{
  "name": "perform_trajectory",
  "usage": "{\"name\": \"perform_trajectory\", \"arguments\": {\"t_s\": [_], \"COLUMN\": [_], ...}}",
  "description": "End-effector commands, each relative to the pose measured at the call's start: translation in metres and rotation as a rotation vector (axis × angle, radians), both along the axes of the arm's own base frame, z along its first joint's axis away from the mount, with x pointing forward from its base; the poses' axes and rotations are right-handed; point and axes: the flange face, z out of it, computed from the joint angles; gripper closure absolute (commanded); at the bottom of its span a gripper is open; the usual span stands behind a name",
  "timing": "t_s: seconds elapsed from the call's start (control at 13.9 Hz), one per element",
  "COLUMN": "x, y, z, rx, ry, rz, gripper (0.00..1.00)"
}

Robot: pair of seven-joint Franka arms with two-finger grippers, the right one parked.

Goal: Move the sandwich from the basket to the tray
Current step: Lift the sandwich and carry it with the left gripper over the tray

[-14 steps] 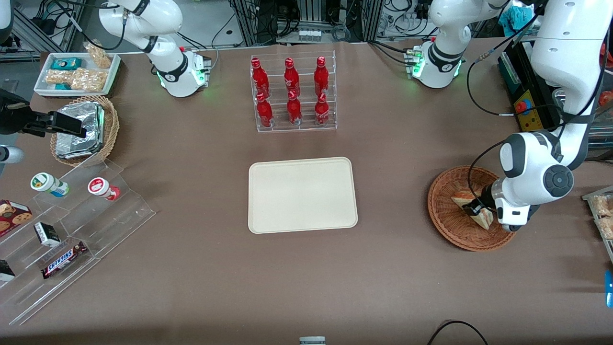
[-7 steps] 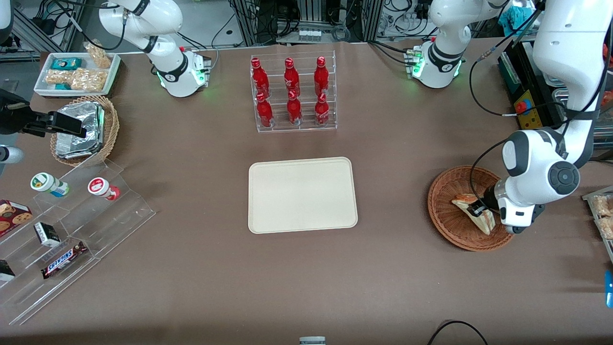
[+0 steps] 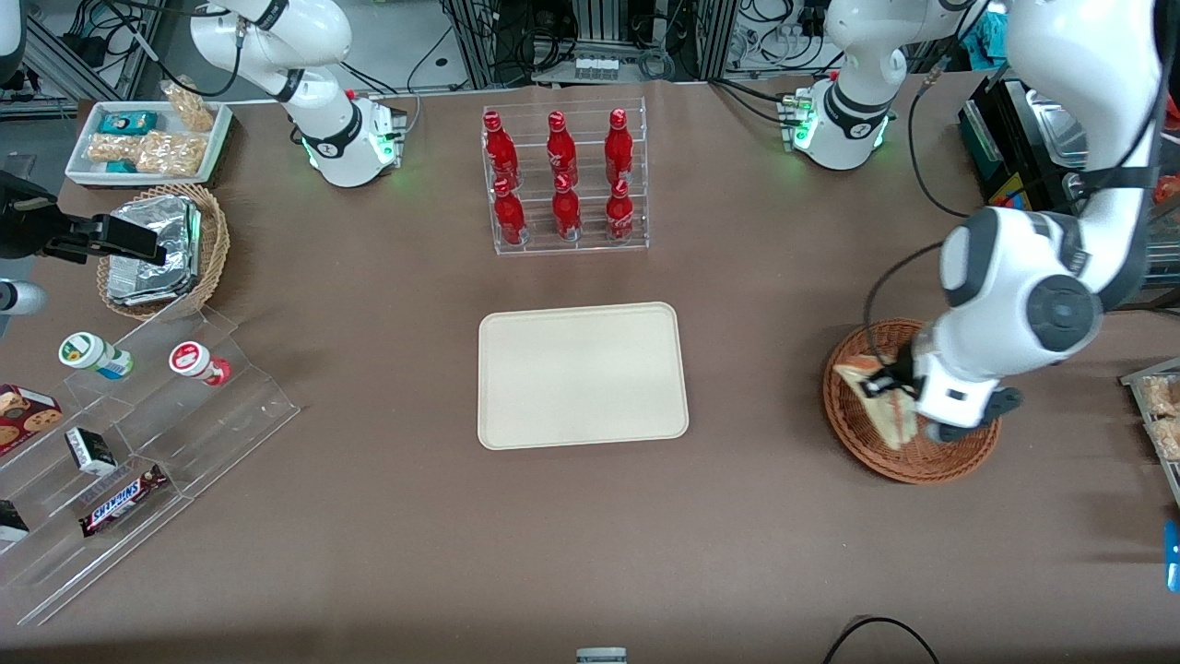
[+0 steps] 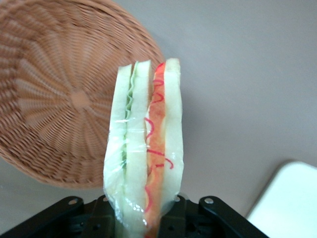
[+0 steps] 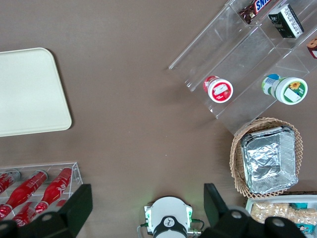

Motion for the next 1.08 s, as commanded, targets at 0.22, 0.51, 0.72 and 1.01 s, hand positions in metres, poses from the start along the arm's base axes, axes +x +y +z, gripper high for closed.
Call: {"name": "perform_trajectory", "arguments": {"t_s": [0.22, 0.51, 0.72, 1.01], "x": [-0.02, -0.053, -0.071, -0.082], "y": [-0.15, -0.26, -0.326, -0.368], "z": [-0.006, -0.04, -0.057, -0.07], "rx": [0.06, 0.049, 0.036, 0.018], "ry": [0.026, 0.065, 0.062, 0.064], "rz": [-0.164, -0.219, -0.233, -0.255], "gripper": [0.85, 0.84, 0.83, 0.82]}}
